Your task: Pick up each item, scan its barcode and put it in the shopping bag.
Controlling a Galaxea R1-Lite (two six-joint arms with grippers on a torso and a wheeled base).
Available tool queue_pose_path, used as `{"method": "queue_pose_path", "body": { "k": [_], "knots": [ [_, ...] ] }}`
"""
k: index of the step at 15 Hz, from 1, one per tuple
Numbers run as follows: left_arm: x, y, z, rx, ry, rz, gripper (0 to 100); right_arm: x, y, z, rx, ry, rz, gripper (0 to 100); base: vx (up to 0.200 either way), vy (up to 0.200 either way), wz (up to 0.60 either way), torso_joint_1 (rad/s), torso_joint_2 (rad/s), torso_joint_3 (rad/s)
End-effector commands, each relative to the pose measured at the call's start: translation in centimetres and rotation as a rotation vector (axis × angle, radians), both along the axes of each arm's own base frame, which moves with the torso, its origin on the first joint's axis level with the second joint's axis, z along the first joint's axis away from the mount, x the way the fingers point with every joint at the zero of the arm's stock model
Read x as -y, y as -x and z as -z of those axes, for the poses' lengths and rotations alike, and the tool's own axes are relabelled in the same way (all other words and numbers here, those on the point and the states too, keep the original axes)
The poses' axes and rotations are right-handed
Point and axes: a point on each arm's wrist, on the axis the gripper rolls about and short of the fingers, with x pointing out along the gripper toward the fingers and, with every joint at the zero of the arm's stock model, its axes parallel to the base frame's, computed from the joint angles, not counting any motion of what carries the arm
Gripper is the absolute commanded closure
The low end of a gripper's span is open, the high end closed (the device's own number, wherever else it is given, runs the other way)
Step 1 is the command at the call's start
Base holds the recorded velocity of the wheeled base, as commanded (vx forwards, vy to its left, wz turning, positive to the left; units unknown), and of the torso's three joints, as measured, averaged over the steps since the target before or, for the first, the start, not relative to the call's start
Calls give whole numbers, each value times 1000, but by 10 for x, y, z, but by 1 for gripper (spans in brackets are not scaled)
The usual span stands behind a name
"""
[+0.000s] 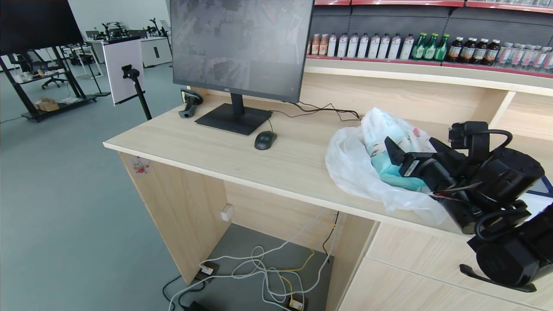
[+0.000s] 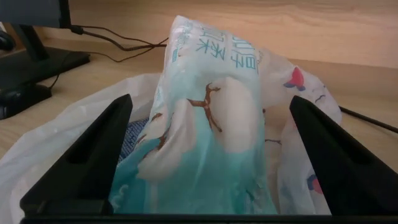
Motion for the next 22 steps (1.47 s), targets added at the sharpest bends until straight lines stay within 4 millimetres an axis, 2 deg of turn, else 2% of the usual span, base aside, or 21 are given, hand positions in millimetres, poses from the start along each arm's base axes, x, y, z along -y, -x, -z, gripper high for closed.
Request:
{"method": "queue_pose_path", "body": {
  "k": [1, 5, 8, 11, 17, 22],
  "knots": [
    [0, 0, 0, 0, 0, 0, 0, 2, 7, -8, 21, -4, 0, 0, 0, 0, 0, 0, 0, 0],
    [0, 0, 0, 0, 0, 0, 0, 3, 9, -15, 47, 0, -2, 0, 0, 0, 0, 0, 0, 0],
    [0, 0, 0, 0, 0, 0, 0, 4, 19, -29, 100, -1, -41, 0, 0, 0, 0, 0, 0, 0],
    [0, 0, 0, 0, 0, 0, 0, 9, 25, -30, 97, 15, -75, 0, 0, 0, 0, 0, 0, 0],
    [0, 0, 0, 0, 1, 0, 0, 21, 24, -31, 104, 20, -64, 0, 0, 0, 0, 0, 0, 0],
    [0, 0, 0, 0, 1, 0, 0, 22, 27, -27, 84, 23, -60, 0, 0, 0, 0, 0, 0, 0]
  ]
}}
